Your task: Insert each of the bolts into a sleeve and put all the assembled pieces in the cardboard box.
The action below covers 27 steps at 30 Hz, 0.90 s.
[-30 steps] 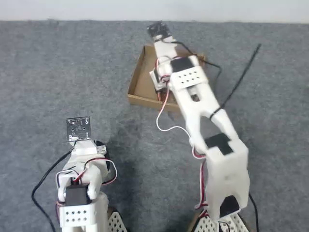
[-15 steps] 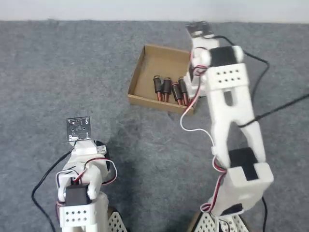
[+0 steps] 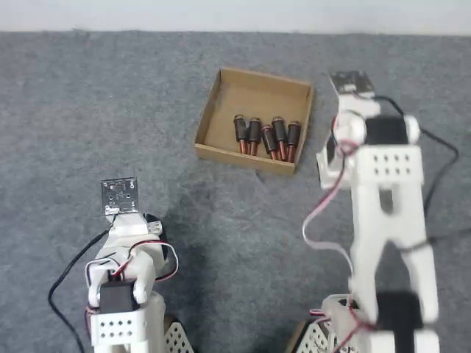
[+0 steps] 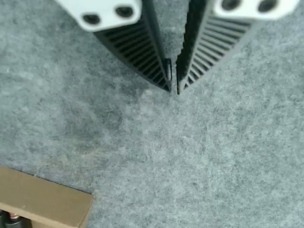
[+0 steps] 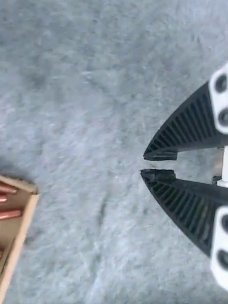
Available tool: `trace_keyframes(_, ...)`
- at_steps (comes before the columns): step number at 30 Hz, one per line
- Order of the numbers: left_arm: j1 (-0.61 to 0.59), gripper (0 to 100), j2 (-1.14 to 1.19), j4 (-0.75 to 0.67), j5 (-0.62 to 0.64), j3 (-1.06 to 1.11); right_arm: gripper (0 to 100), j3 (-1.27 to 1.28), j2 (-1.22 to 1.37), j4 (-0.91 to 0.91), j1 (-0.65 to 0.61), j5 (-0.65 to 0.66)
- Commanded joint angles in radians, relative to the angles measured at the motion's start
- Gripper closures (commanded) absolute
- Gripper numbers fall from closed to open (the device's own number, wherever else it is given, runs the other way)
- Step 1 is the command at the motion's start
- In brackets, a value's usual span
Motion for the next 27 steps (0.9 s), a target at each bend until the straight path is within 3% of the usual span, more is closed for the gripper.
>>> trace_keyframes(1,-0.002,99,-0.025,0.002,-0.011,-0.01,99.1,0.195,-0.219,-0.094,0.013,-0.009)
trace_keyframes(22,-0.002,99,-0.023,0.008,-0.009,-0.01,99.1,1.019,-1.185,-0.446,0.024,-0.006)
trace_keyframes(27,-0.002,99,-0.023,0.087,-0.011,-0.01,99.1,1.221,-1.372,-0.526,0.082,-0.008)
